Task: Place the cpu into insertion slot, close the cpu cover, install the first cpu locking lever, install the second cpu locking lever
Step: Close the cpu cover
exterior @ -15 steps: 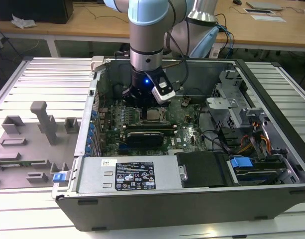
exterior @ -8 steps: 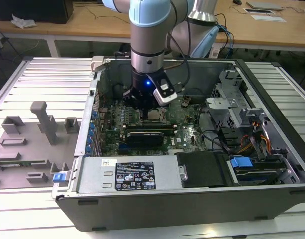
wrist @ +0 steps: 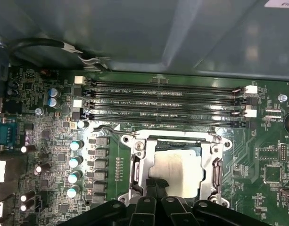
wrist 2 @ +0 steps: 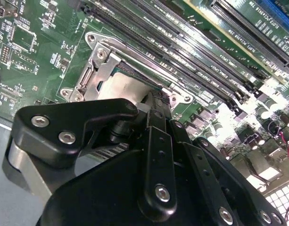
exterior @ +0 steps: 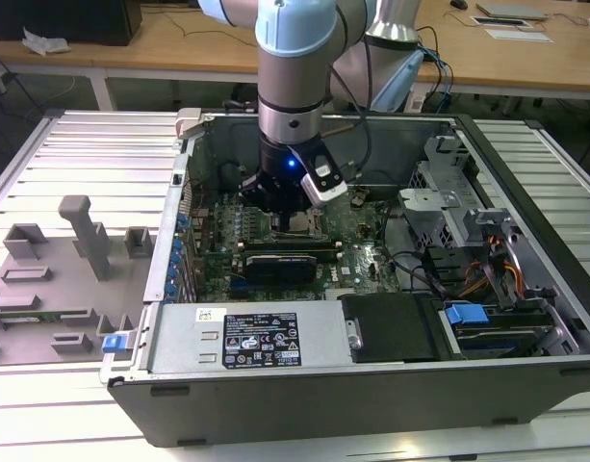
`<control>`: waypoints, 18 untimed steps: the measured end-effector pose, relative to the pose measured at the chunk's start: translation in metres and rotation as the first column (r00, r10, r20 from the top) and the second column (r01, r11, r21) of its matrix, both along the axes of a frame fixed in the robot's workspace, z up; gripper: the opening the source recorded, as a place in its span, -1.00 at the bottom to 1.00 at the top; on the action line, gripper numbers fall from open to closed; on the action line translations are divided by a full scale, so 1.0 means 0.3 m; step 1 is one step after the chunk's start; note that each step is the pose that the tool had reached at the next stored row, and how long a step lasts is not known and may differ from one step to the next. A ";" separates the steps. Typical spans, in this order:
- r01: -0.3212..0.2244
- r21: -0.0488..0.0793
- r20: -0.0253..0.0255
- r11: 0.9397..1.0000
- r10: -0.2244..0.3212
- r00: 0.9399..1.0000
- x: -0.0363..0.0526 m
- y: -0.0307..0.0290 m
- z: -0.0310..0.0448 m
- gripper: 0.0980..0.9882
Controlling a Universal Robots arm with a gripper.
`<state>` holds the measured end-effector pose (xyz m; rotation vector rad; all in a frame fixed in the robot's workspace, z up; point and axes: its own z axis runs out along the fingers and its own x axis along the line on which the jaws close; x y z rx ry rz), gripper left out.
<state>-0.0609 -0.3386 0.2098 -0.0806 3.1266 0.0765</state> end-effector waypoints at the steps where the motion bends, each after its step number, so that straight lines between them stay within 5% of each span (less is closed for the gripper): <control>1: 0.000 0.004 0.000 1.000 0.000 1.000 0.000 0.000 -0.003 -0.98; 18: 0.000 0.030 0.000 1.000 0.000 1.000 0.011 0.000 -0.012 -0.98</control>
